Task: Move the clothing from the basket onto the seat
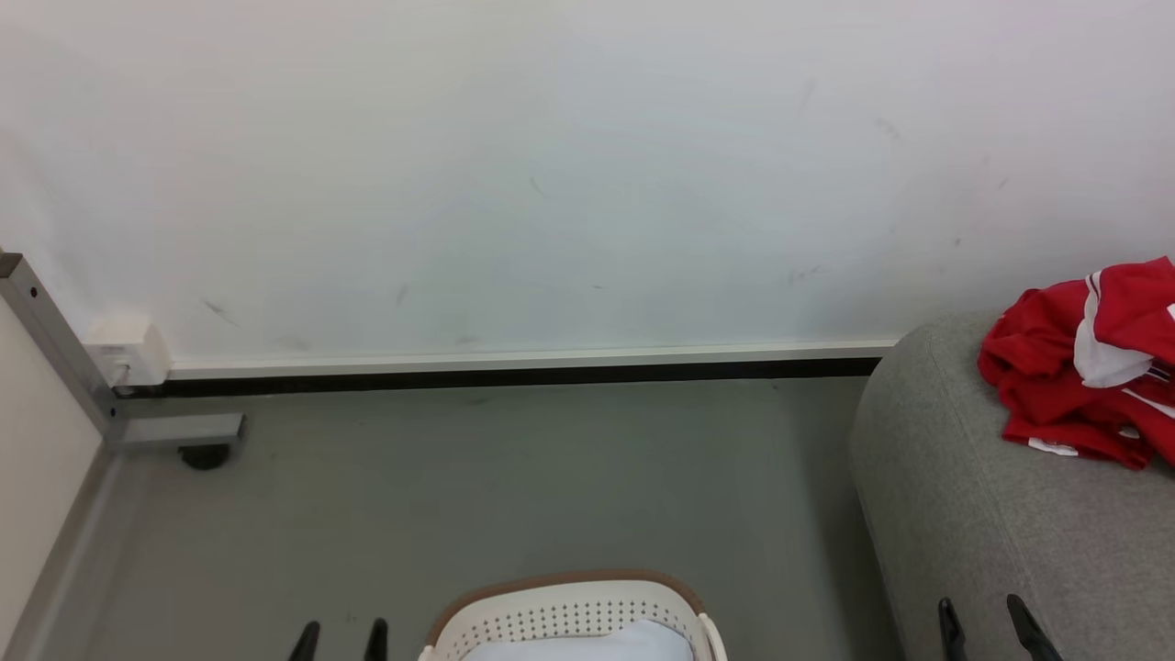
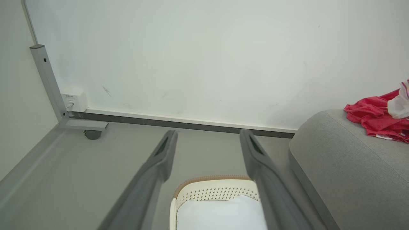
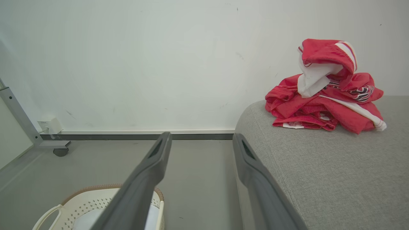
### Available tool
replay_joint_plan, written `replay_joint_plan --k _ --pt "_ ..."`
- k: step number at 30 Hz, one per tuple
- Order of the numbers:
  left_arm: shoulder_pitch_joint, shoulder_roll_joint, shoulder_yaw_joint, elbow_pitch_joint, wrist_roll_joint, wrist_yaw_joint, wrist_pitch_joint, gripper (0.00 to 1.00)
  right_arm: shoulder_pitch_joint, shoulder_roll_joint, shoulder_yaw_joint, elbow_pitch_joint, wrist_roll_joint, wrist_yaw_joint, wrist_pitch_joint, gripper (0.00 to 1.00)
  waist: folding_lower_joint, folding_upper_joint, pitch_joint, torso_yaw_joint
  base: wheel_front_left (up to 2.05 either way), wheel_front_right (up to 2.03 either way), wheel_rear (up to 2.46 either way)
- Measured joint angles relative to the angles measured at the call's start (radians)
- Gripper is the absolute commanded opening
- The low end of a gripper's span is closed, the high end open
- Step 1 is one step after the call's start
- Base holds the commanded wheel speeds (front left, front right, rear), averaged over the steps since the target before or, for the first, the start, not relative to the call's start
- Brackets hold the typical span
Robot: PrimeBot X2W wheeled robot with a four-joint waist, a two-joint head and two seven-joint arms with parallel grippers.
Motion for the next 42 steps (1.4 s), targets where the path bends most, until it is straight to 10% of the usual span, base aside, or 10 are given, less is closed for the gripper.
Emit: replay_joint_plan --k 2,3,42 --pt "0.0 0.003 -0.019 -0.003 -0.007 0.0 0.0 1.0 0.0 0.0 0.01 0.005 0.0 0.0 0.0 1.0 0.0 0.0 0.0 -0.002 0.0 0.0 0.0" --pt "0.001 0.001 -0.02 0.004 -0.006 0.0 0.0 0.0 0.002 0.003 0.012 0.013 0.0 0.0 0.001 0.0 0.0 0.0 0.0 -0.002 0.0 0.0 0.0" --pt "-0.081 -0.01 0.029 0.052 -0.57 0.0 0.145 0.0 -0.05 0.013 -0.037 0.023 0.573 0.0 0.158 0.0 0.0001 0.0 0.023 0.01 0.0 0.0 0.0"
